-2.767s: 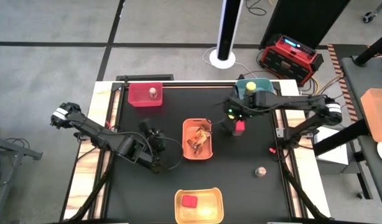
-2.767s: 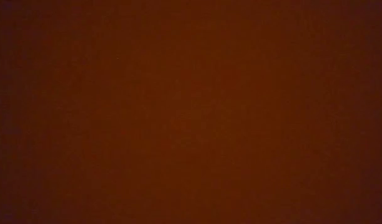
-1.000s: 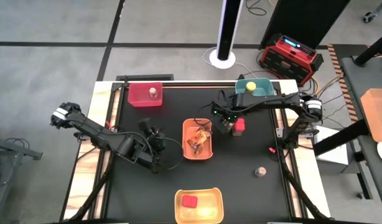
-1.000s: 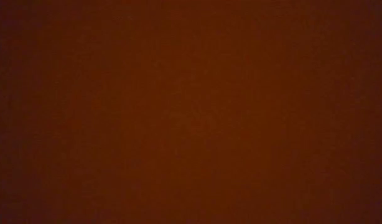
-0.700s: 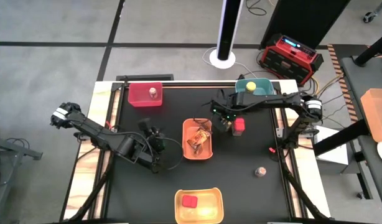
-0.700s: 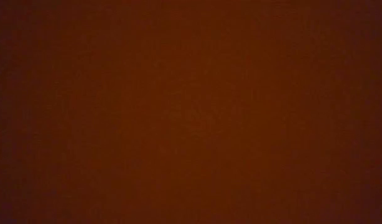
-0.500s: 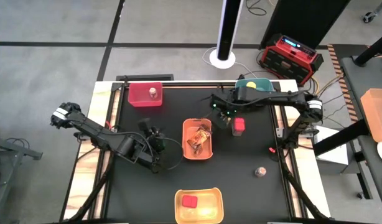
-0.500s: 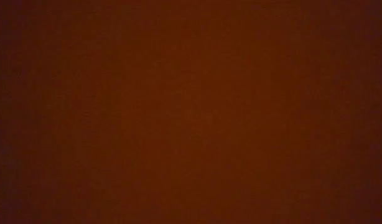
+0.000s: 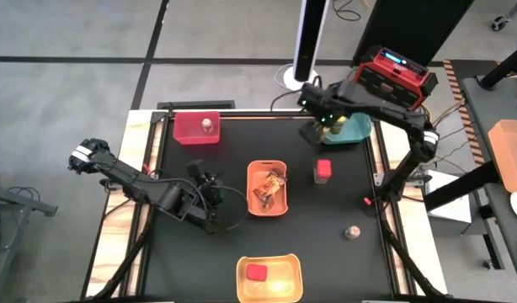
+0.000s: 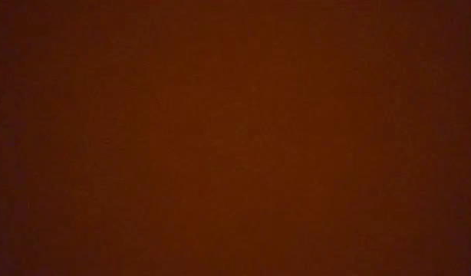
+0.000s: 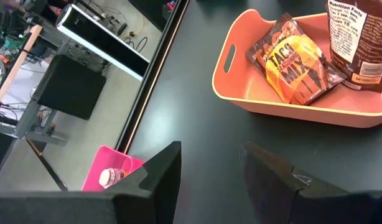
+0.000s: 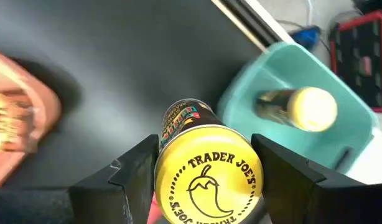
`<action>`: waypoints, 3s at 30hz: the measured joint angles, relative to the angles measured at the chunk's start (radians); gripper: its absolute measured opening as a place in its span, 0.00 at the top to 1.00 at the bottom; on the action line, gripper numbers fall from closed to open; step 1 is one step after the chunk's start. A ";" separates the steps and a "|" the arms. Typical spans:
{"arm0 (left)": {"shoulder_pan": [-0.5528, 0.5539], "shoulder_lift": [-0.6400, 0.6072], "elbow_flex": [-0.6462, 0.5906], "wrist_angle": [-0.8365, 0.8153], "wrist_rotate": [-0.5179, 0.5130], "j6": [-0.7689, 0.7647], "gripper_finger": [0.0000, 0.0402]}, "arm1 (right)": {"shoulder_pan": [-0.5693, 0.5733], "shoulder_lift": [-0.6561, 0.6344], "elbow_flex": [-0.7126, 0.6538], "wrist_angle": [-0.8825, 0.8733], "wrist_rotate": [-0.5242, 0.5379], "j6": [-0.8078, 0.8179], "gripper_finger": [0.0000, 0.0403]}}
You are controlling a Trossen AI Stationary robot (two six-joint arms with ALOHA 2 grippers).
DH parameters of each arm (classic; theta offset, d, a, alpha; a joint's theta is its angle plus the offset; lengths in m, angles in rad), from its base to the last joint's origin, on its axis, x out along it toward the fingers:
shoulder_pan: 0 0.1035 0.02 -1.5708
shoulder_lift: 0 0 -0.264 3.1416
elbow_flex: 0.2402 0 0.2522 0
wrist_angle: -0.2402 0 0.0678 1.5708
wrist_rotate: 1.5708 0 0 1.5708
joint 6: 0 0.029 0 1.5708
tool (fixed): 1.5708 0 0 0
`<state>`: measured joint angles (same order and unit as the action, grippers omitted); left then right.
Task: Sort spices by type
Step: Put the yellow seasoning bottle into the blue bin
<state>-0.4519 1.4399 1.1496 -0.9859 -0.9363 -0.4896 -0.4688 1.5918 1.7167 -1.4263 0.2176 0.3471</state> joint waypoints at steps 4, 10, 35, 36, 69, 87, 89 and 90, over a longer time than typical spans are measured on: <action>0.000 0.000 0.000 -0.007 0.000 0.010 0.63 | -0.074 -0.020 -0.008 -0.037 0.019 -0.025 0.45; 0.000 0.000 0.000 -0.028 0.000 0.010 0.63 | -0.150 -0.071 -0.025 -0.056 0.041 -0.018 0.45; 0.000 -0.012 0.000 -0.053 -0.076 0.040 0.63 | -0.367 -0.270 -0.359 0.153 0.081 -0.149 0.45; 0.000 -0.012 0.000 -0.052 -0.076 0.040 0.63 | -0.379 -0.279 -0.378 0.167 0.080 -0.149 0.45; 0.002 -0.014 0.000 -0.047 -0.075 0.036 0.64 | -0.478 -0.209 -0.527 0.345 0.010 -0.034 0.45; 0.002 -0.013 0.000 -0.046 -0.047 0.036 0.68 | -0.500 -0.208 -0.600 0.426 -0.052 -0.043 0.41; 0.002 -0.013 0.000 -0.047 -0.047 0.036 0.68 | -0.500 -0.208 -0.607 0.440 -0.051 -0.043 0.39; 0.002 -0.013 0.000 -0.046 -0.047 0.036 0.68 | -0.501 -0.208 -0.611 0.450 -0.050 -0.042 0.38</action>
<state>-0.4500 1.4265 1.1496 -1.0322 -0.9836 -0.4538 -0.9695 1.3842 1.1052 -0.9759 0.1673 0.3055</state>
